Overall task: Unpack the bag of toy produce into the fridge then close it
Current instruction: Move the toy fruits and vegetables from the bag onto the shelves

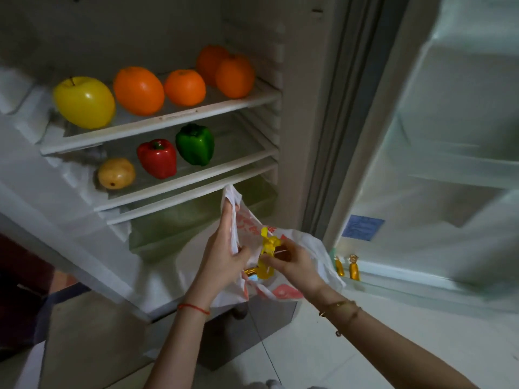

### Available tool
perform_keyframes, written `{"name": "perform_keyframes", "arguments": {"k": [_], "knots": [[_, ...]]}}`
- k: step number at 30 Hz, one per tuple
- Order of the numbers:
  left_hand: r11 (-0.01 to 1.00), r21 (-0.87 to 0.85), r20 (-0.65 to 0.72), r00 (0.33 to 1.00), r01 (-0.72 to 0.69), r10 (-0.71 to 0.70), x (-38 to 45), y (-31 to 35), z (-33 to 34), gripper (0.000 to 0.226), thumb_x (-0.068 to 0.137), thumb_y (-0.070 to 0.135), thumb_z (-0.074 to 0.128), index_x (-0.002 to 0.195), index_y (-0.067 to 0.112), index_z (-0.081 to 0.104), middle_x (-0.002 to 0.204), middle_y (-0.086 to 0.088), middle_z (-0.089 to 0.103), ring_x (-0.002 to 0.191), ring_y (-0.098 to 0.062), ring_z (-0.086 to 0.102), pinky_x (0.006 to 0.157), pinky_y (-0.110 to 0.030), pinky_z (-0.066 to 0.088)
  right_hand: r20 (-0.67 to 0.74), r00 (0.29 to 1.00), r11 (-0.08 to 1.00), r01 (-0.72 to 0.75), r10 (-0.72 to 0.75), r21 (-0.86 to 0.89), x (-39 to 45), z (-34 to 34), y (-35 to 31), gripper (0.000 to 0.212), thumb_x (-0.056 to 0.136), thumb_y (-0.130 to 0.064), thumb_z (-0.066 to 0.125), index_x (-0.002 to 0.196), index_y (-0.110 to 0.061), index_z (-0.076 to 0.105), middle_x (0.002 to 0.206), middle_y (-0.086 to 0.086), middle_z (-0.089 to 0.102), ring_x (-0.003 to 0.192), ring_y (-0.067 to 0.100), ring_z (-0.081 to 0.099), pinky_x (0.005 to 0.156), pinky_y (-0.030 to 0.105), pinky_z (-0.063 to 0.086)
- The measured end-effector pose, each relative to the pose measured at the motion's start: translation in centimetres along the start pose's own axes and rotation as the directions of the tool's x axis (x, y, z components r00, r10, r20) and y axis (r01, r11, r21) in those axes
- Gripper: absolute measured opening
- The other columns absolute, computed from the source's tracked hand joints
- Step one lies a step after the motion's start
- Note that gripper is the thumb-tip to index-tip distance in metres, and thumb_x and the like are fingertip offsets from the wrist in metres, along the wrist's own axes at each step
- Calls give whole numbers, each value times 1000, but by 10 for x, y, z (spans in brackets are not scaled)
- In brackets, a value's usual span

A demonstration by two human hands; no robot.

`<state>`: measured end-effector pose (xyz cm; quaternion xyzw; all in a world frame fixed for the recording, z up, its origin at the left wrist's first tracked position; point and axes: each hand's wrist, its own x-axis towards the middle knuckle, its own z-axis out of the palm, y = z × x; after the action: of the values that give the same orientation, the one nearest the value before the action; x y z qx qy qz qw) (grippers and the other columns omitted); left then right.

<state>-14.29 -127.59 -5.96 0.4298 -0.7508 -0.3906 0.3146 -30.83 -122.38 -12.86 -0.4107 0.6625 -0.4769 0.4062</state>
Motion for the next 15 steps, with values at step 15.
{"name": "perform_keyframes", "arguments": {"k": [15], "knots": [[1000,-1,-5,1000,-28,28,8,19,34,107,87,7,68,140,57,-11,154,-1,33,126,-19,50,88,-39,57,-503,834,931,-338,227,-140,-30,-183,48,22,75,-25,80,69,-7,70,77,22,71,68,20,58,68,36,49]]}}
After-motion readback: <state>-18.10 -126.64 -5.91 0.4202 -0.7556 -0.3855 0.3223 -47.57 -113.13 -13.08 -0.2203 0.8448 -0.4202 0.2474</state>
